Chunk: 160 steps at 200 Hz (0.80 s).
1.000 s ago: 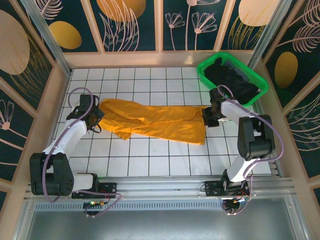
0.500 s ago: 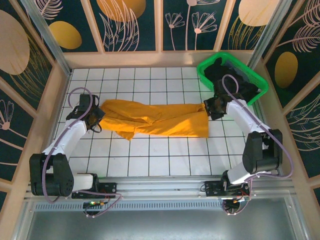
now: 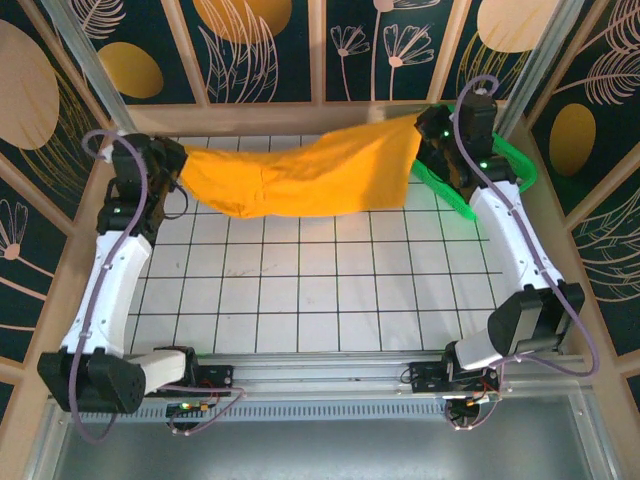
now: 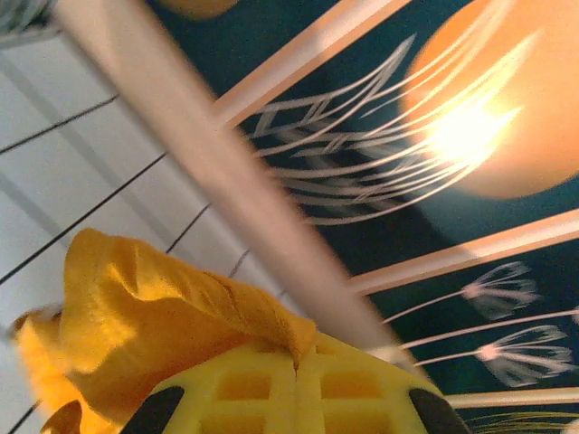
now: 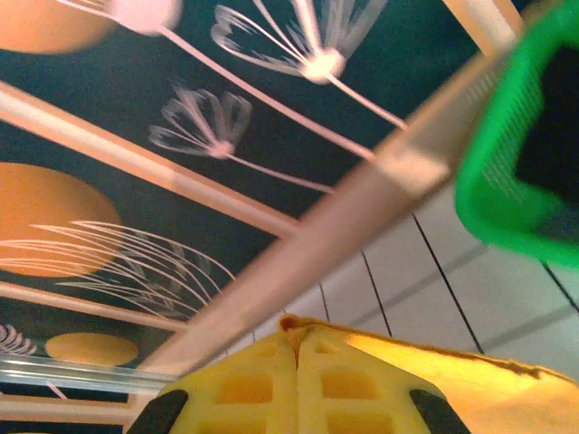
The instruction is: Fold and stack the t-shirts
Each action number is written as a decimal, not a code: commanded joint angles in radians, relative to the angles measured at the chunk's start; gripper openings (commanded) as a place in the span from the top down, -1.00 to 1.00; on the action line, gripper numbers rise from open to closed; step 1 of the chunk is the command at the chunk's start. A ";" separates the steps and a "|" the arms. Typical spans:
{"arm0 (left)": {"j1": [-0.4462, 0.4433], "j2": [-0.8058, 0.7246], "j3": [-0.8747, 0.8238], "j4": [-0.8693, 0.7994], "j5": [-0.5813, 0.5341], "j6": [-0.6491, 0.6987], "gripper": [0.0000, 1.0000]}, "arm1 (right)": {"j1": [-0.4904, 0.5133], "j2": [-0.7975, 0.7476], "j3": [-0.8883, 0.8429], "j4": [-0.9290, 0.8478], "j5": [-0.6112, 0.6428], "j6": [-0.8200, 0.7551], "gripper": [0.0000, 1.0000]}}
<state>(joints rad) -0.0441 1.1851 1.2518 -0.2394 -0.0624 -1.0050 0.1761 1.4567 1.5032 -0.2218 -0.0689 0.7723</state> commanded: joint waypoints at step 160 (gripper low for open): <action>0.035 0.112 0.329 -0.050 -0.140 -0.009 1.00 | -0.062 -0.009 0.028 0.386 -0.230 0.022 1.00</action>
<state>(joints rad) -0.0395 1.1793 1.5364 -0.2787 -0.2626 -1.0416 0.1207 1.3537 1.4696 0.0723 -0.2039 0.7441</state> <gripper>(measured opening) 0.061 0.050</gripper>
